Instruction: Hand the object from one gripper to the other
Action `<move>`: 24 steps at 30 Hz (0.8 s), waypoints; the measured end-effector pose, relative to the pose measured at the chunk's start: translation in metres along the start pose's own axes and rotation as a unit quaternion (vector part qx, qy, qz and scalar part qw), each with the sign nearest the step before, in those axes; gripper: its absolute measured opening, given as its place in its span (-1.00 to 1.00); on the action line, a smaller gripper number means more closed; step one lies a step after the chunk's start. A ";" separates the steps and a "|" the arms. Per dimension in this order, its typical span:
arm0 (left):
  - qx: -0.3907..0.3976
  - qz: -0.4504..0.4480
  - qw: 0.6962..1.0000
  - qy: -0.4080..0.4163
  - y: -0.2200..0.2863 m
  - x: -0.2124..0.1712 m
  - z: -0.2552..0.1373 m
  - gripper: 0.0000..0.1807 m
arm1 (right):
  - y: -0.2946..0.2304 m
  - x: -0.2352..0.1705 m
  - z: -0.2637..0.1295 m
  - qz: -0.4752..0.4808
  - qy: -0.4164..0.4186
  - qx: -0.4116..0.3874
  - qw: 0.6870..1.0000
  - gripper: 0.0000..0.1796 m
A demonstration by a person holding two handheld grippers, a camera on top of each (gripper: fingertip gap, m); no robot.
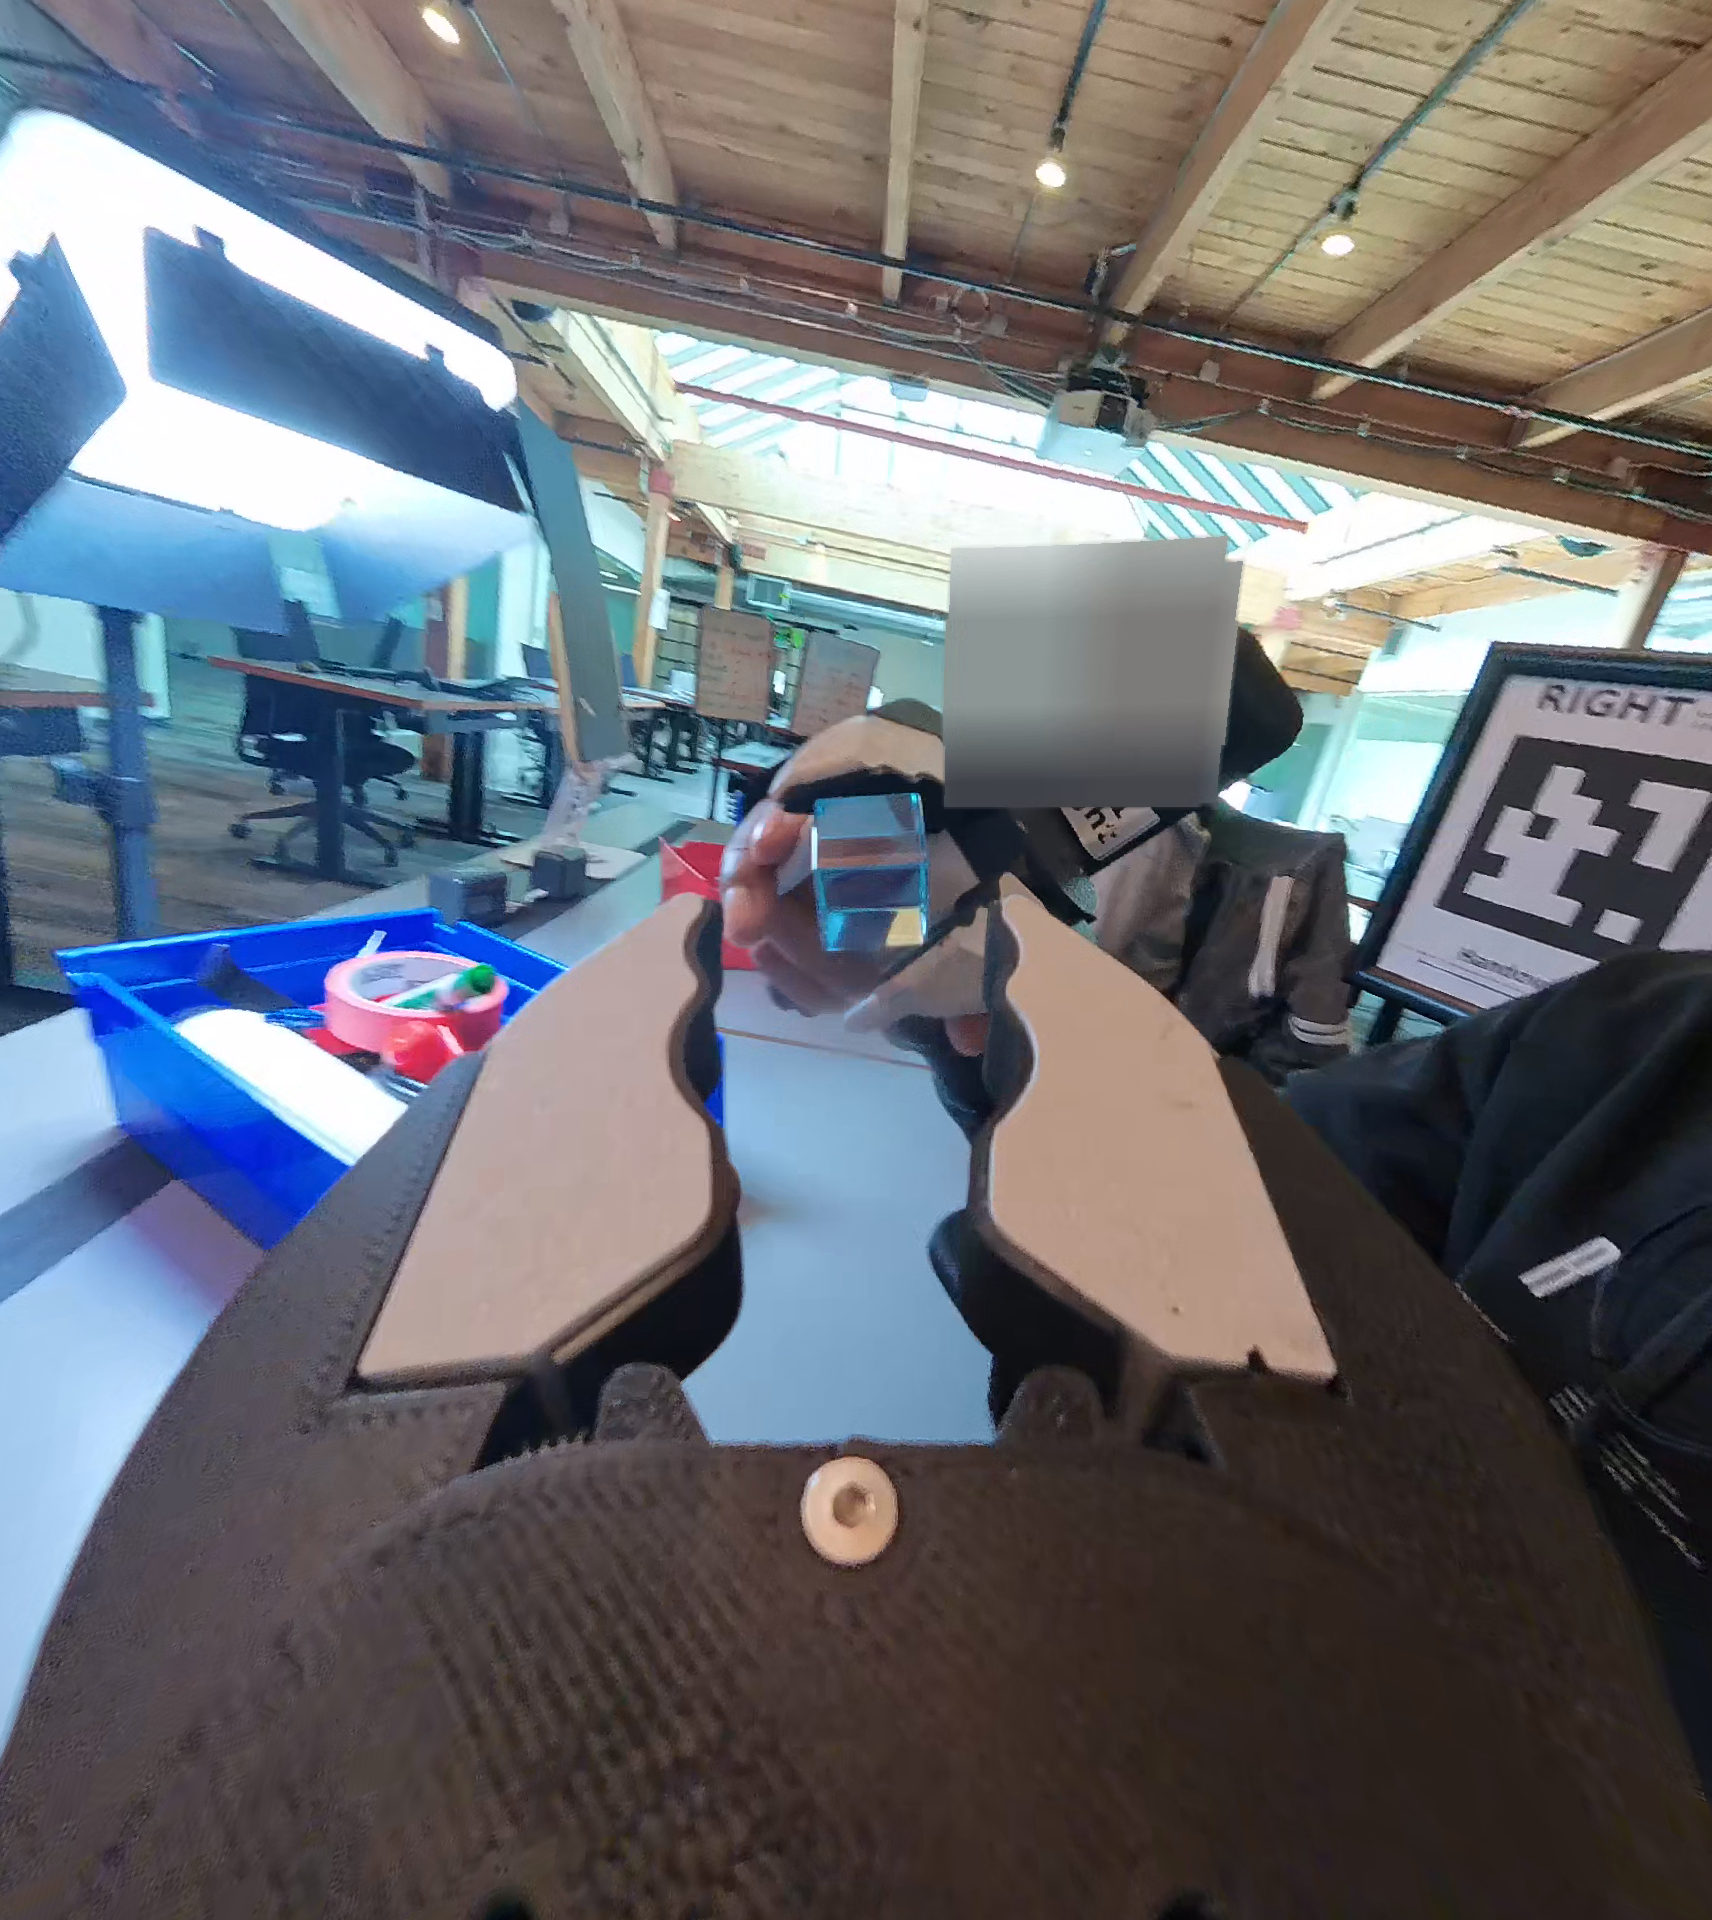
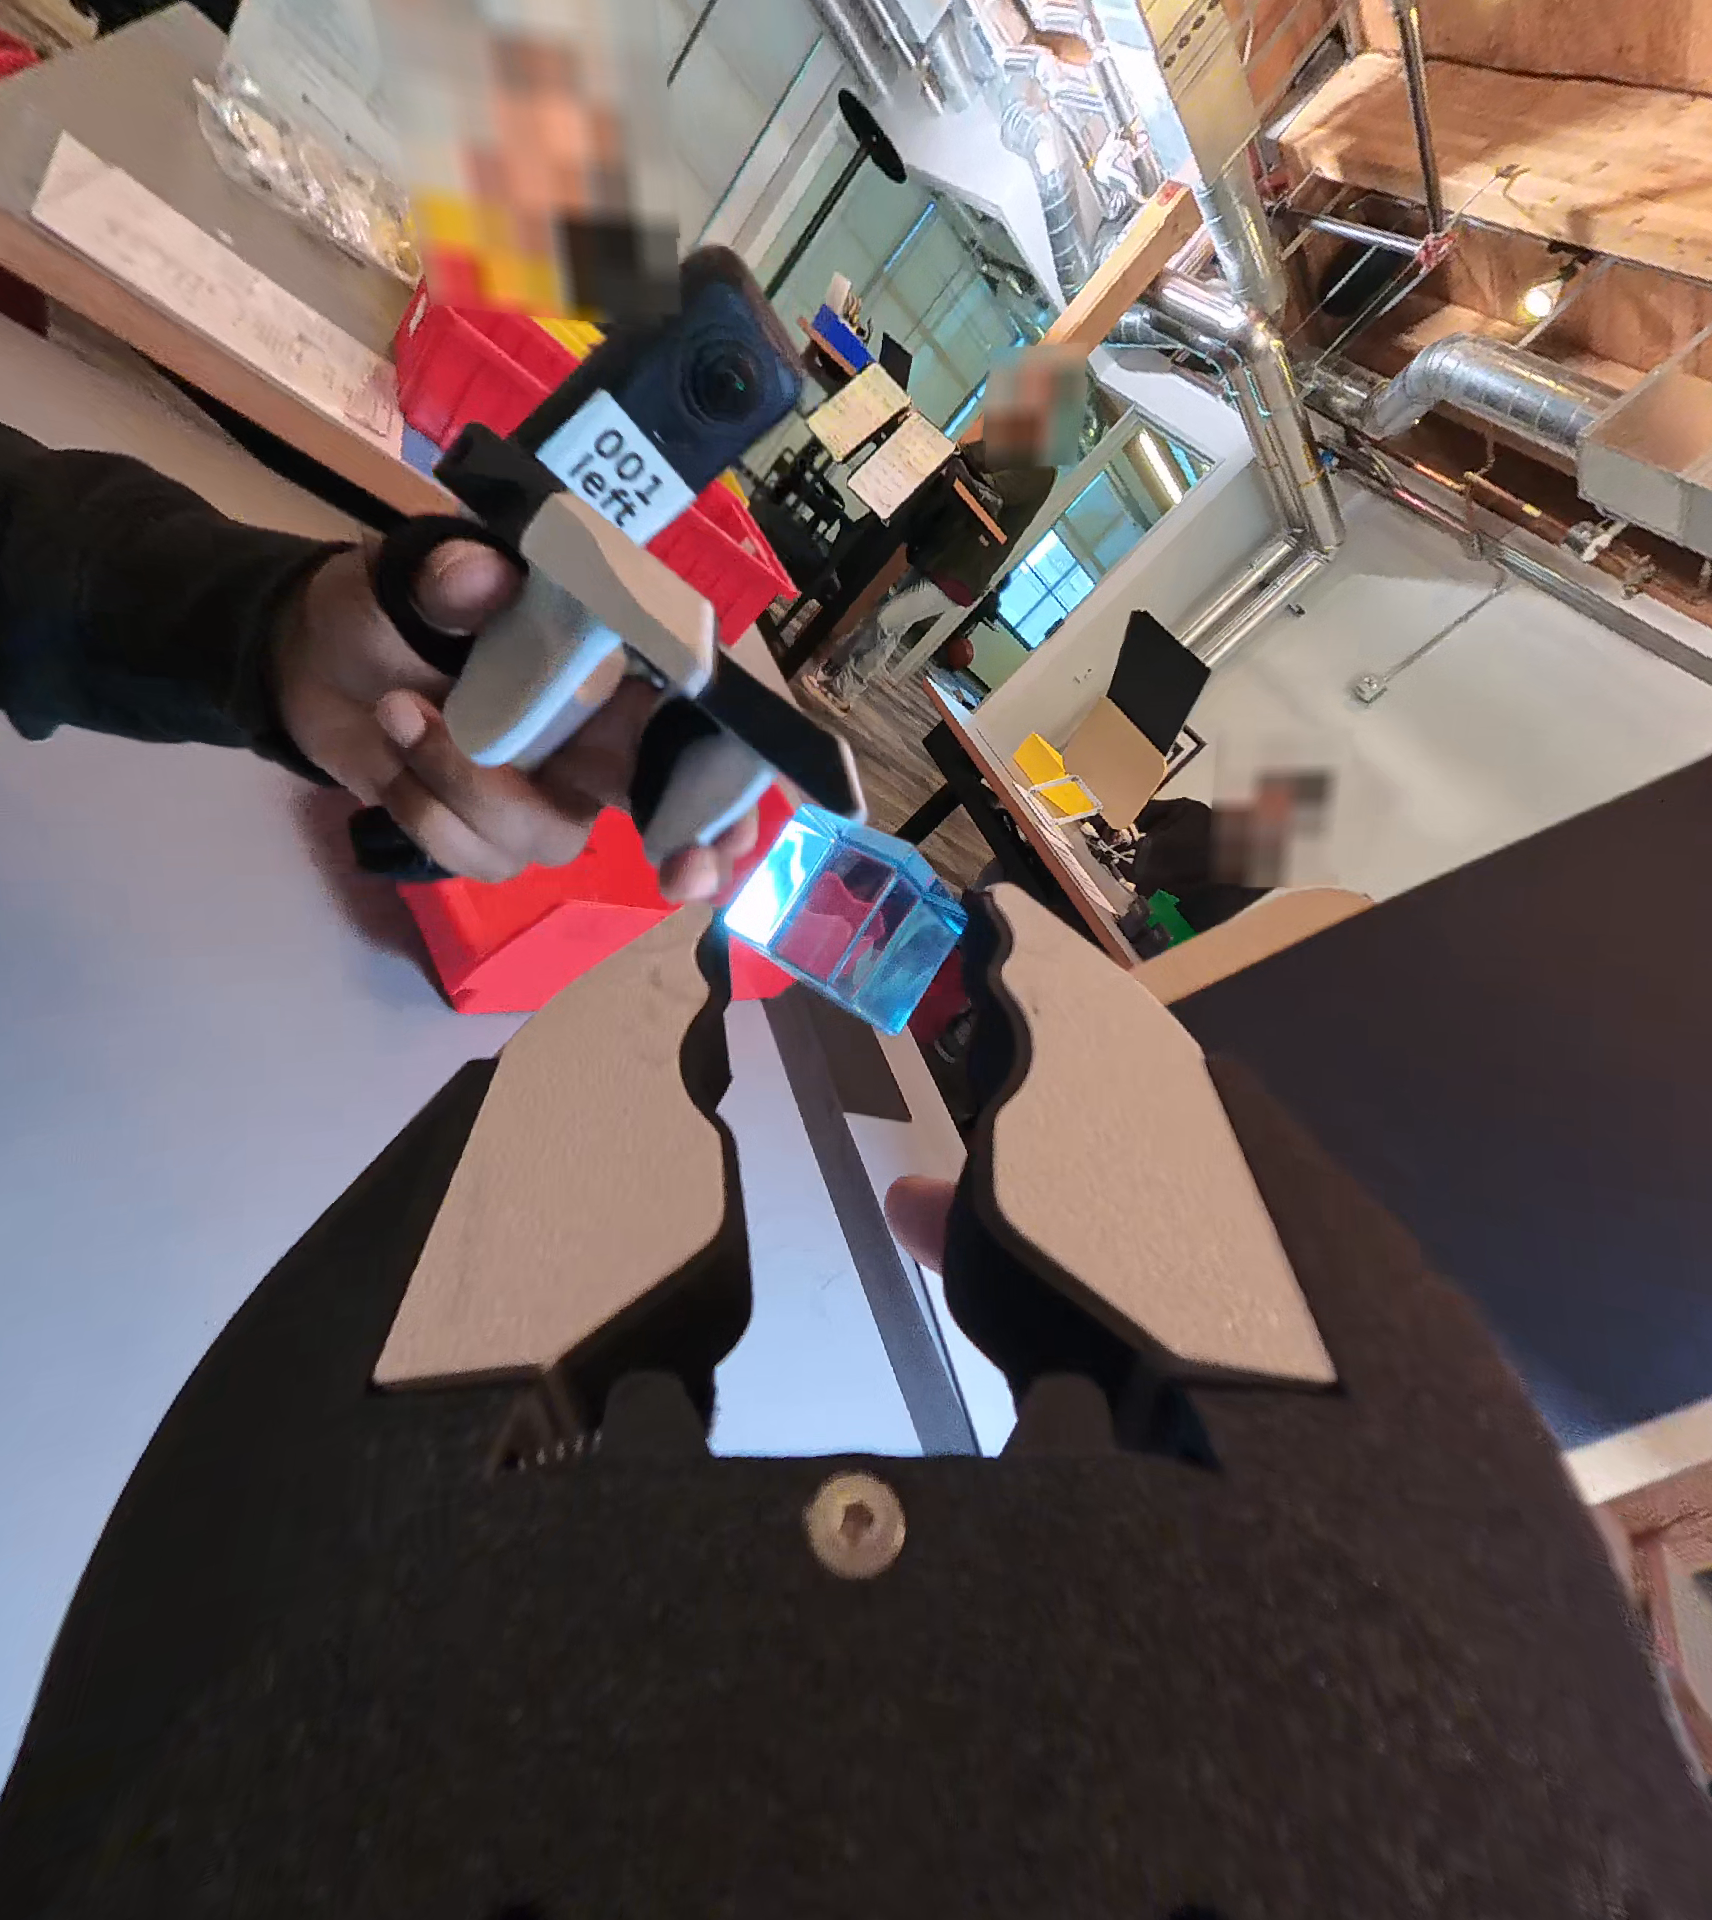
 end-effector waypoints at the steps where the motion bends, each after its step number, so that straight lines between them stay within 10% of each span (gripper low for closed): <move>1: 0.014 0.007 1.000 0.005 -0.002 0.004 -0.004 -0.48 | 0.004 -0.002 -0.003 0.006 0.002 -0.001 1.000 -0.52; 24: 0.140 0.082 0.981 -0.105 -0.015 -0.025 0.007 -0.52 | -0.012 -0.033 0.024 -0.052 -0.093 0.004 0.994 -0.52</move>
Point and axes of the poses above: each gripper's, where its closed fingertips meet, z out along the fingers, x out of its top, y = z × x across the jaws, the point moved 9 cm from there along -z, back along the fingers, and after that the axes turned 7 degrees about z, right-handed, at the moved point
